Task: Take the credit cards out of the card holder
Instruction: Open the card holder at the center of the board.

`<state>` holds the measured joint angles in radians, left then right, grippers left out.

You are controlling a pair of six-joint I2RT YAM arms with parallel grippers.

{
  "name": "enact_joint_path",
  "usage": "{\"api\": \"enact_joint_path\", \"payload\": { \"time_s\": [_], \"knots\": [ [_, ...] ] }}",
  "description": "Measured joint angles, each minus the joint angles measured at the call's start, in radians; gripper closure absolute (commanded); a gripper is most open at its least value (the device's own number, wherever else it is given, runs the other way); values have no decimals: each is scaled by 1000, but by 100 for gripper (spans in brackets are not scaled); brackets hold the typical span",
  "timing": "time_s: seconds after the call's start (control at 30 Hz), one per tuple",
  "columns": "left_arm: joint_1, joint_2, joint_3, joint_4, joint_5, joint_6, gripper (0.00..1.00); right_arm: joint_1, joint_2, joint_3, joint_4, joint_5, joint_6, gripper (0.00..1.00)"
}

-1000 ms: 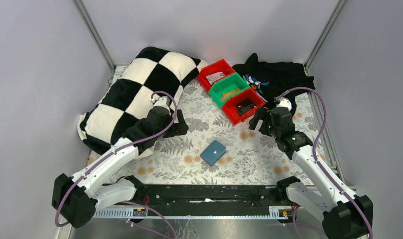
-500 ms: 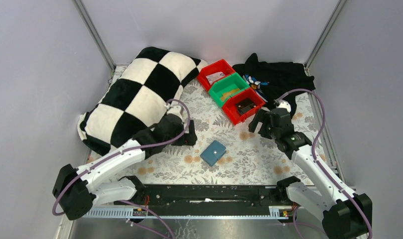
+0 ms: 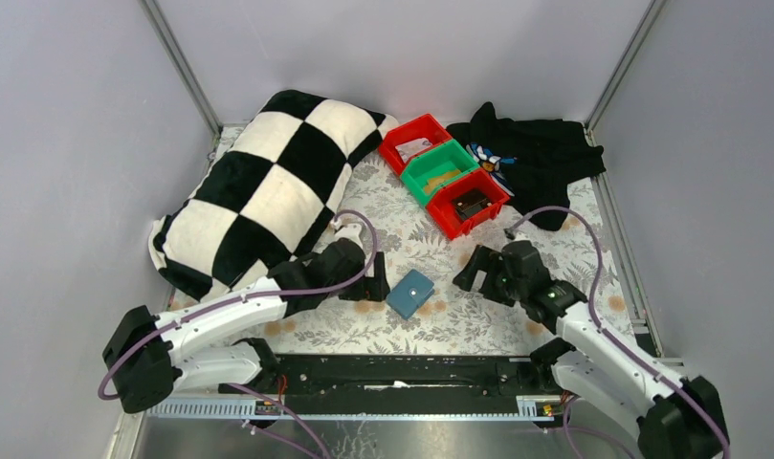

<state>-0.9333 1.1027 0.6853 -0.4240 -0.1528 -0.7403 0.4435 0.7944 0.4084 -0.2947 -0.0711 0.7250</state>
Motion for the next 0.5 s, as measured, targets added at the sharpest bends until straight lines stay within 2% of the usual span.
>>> {"api": "enact_joint_path", "payload": {
  "time_s": [0.1, 0.2, 0.3, 0.5],
  "knots": [
    [64, 27, 39, -13, 23, -22, 1, 129, 91, 53, 13, 23, 29, 3],
    [174, 72, 97, -38, 40, -29, 1, 245, 250, 179, -6, 86, 48, 5],
    [225, 72, 121, -56, 53, -28, 1, 351, 407, 315, -19, 167, 68, 5],
    [339, -11, 130, -93, 86, -29, 1, 473, 566, 443, -78, 301, 105, 11]
  ]
}}
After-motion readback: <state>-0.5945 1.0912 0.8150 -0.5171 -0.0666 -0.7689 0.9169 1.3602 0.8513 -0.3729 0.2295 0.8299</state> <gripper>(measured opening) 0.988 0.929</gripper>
